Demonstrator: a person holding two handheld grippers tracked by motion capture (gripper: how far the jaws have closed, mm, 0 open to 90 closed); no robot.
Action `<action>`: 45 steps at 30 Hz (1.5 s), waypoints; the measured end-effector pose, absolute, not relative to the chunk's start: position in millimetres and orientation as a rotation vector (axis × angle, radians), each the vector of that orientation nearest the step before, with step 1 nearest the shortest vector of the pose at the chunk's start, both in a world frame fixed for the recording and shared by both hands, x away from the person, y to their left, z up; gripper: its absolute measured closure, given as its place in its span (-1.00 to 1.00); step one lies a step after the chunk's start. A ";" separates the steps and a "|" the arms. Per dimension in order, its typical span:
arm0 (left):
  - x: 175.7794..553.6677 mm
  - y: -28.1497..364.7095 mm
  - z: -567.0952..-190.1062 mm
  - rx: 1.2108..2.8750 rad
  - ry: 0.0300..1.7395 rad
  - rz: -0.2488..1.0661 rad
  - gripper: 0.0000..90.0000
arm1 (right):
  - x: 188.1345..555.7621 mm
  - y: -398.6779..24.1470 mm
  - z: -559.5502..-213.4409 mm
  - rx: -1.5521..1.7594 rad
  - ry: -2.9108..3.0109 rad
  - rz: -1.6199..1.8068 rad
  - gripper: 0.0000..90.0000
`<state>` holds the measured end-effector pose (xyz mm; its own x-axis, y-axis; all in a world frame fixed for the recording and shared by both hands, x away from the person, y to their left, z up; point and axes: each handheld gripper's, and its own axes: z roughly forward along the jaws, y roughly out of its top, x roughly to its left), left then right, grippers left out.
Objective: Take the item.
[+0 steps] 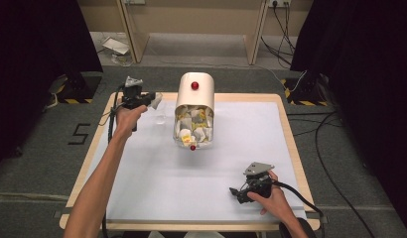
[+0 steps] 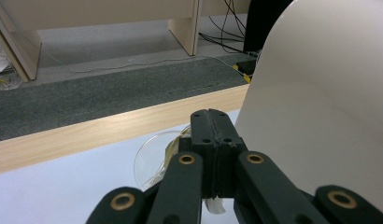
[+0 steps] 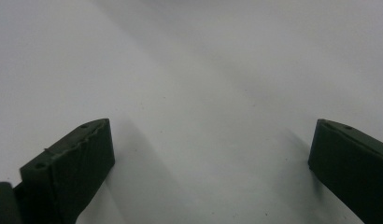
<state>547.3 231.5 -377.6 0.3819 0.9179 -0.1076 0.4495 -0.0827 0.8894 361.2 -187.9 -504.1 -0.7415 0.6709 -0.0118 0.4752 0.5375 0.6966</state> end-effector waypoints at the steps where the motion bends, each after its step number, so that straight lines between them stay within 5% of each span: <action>1: 549.2 230.5 -378.1 1.704 1.218 0.630 0.98 | 361.2 -187.9 -504.1 0.957 2.500 1.008 -0.98; 45: 568.9 231.5 -408.7 1.710 1.315 0.612 0.80 | 361.1 -187.9 -504.1 0.956 2.500 1.008 -0.98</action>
